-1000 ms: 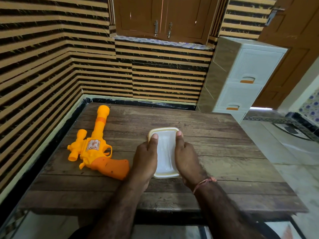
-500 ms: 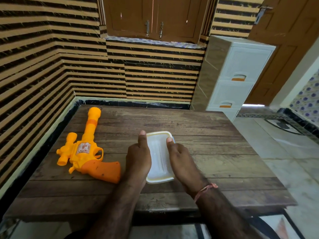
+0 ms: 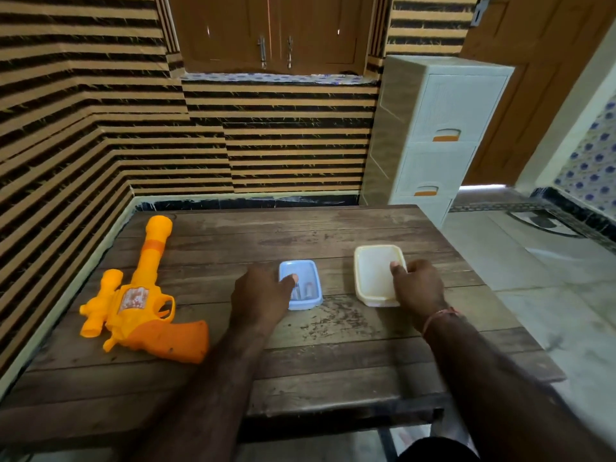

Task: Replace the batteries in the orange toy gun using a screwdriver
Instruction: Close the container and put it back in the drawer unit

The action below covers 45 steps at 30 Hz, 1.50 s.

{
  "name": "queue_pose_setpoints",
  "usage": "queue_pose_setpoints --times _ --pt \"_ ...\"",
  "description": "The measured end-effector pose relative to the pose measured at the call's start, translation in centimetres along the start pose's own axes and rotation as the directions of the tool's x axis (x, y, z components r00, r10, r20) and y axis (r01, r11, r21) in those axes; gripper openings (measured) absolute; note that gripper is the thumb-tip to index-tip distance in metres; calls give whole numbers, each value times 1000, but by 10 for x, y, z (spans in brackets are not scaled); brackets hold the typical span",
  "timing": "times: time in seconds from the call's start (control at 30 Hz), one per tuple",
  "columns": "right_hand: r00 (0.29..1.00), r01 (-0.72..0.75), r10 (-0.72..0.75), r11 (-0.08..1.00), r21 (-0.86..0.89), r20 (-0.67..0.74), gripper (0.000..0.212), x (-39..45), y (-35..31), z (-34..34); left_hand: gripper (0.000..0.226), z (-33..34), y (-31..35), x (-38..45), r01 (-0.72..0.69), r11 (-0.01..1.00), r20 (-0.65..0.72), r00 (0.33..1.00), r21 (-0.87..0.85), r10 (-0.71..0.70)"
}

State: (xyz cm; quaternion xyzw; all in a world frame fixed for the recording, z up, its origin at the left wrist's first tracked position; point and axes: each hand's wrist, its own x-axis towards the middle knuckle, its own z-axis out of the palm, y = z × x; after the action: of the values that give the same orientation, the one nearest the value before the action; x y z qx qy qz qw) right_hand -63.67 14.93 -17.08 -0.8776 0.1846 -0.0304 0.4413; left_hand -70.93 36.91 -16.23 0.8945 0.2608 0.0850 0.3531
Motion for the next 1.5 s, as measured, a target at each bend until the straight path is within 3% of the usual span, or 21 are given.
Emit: queue_pose_setpoints --times 0.23,0.33,0.47,0.63,0.77,0.9,1.13,1.23,1.3,1.37,1.43,1.5 --pt "1000 7 -7 1000 -1 22 43 7 5 19 38 15 1 25 93 993 96 990 78 -100" --pt "1000 11 -11 999 52 1 35 0 8 15 30 16 2 29 169 986 128 977 -1 -168" --pt "1000 15 -17 989 146 10 26 -12 12 14 21 11 7 26 214 954 71 977 -210 -203" --pt "998 16 -29 972 233 54 27 -10 15 18 10 10 48 18 121 924 140 987 -363 -74" --pt "997 2 -30 941 338 77 36 -1 23 21 14 32 78 13 46 961 215 977 -272 14" --pt "984 -124 49 876 466 170 62 -6 15 12 23 47 87 11 54 980 248 969 -190 -5" --pt "985 -68 -6 903 425 170 47 -12 5 7 25 53 97 7 30 982 237 971 -187 15" --pt "985 -13 -56 920 392 164 44 -14 3 8 25 49 88 10 25 976 175 985 -218 14" --pt "983 -9 -64 919 393 173 56 -17 1 7 22 40 72 12 6 981 81 997 -194 10" --pt "984 -20 -56 908 419 169 62 -15 2 10 21 26 47 16 -21 998 -25 1000 -61 20" --pt "984 -21 -55 907 421 168 43 -14 2 10 22 6 20 21 -11 988 -73 997 155 23" --pt "984 -17 -60 906 424 166 30 -13 1 10 35 -11 0 26 83 950 -62 996 300 -68"
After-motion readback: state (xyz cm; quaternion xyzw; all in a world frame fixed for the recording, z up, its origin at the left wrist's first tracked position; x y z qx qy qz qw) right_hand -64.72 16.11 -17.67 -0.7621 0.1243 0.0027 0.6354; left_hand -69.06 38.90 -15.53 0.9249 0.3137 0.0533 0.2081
